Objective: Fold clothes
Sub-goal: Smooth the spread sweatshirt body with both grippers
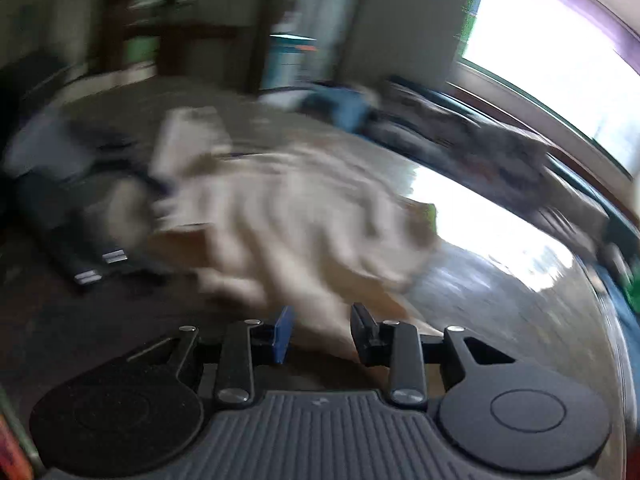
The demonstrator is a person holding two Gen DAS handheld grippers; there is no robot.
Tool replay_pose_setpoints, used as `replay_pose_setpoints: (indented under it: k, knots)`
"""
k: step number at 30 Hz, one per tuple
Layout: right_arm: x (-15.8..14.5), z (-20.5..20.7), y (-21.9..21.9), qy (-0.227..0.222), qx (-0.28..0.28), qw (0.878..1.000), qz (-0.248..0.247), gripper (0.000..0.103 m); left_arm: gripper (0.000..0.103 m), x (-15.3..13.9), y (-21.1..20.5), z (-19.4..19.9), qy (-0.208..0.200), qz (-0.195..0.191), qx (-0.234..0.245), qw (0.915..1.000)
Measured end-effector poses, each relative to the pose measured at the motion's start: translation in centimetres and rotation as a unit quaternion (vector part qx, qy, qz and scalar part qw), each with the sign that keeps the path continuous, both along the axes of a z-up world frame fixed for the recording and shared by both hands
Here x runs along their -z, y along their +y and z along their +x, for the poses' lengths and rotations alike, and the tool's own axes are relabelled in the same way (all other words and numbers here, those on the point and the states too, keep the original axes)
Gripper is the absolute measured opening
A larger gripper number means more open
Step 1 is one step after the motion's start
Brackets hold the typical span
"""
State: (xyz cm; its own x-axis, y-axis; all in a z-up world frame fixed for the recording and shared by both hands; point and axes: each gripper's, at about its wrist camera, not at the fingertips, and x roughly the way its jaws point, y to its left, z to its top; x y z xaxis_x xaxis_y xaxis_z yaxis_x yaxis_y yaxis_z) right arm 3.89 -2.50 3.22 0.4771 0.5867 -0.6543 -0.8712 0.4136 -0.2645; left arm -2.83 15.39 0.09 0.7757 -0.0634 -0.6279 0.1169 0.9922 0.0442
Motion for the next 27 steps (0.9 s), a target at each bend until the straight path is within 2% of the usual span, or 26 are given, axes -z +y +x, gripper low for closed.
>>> replay_pose_setpoints:
  k: [4,8,11,13,16,20,22,25,27]
  knots:
    - [1.3,-1.2,2.7,-0.023,-0.042,0.998,-0.029,0.032,0.095,0.3,0.2,0.3,0.005,0.001,0.001,1.0000]
    - [2.9,-1.8,4.3,-0.046,-0.062,0.996,-0.050,0.030,0.085,0.6,0.2,0.4,0.010,0.010,0.010,0.9998]
    - [3.1,-1.8,4.7,-0.045,-0.062,0.996,-0.052,0.027,0.085,0.7,0.0,0.2,0.004,0.021,0.017,0.9996]
    - [3.3,-1.6,4.7,-0.038,-0.064,0.996,-0.057,0.017,0.083,0.6,-0.1,0.2,0.001,0.024,0.023,0.9994]
    - [3.6,-1.9,4.7,-0.034,-0.066,0.995,-0.061,0.011,0.074,0.6,-0.2,0.4,0.008,0.023,0.034,0.9991]
    - [3.4,-1.9,4.5,-0.028,-0.062,0.996,-0.057,0.010,0.074,0.8,-0.1,0.5,0.017,0.019,0.035,0.9991]
    - [3.4,-1.8,4.5,-0.026,-0.060,0.996,-0.055,0.010,0.076,0.7,0.1,0.6,0.024,0.013,0.028,0.9992]
    - [3.5,-1.8,4.6,-0.024,-0.058,0.997,-0.053,0.011,0.086,0.7,0.1,0.7,0.033,0.002,0.021,0.9992]
    - [3.5,-1.9,4.6,-0.023,-0.057,0.997,-0.051,0.012,0.100,0.7,0.0,0.7,0.036,0.001,0.018,0.9992]
